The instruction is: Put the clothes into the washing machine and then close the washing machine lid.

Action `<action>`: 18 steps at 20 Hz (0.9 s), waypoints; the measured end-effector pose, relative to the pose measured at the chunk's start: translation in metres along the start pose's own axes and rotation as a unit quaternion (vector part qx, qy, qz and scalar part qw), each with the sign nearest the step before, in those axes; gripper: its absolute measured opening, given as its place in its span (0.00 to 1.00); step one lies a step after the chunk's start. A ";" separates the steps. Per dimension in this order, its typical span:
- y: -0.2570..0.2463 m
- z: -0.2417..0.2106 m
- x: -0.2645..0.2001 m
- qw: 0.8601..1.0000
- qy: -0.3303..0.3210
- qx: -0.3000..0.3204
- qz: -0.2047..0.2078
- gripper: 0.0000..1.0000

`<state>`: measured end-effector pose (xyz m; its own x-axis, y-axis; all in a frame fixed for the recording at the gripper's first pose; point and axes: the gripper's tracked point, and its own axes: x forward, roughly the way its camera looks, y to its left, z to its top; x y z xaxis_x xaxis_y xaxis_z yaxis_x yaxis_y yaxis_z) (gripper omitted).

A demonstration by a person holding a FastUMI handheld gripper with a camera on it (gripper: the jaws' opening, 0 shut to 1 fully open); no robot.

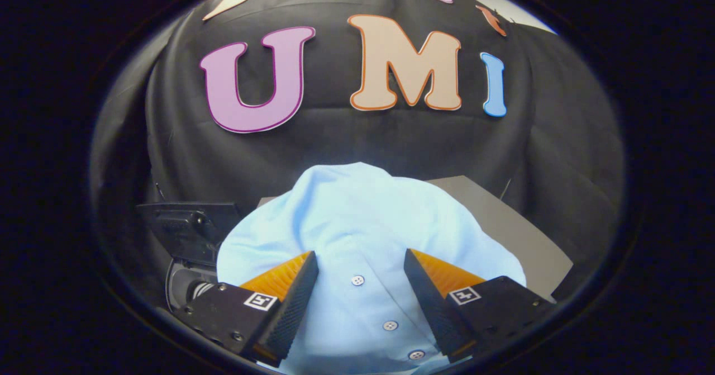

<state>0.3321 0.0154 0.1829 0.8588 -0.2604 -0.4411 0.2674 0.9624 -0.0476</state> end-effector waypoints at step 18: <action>0.005 0.005 0.001 0.998 -0.042 0.028 -0.038 0.17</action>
<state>0.3361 0.0199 0.1866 0.8681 -0.3398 -0.3619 0.3547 0.9346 -0.0268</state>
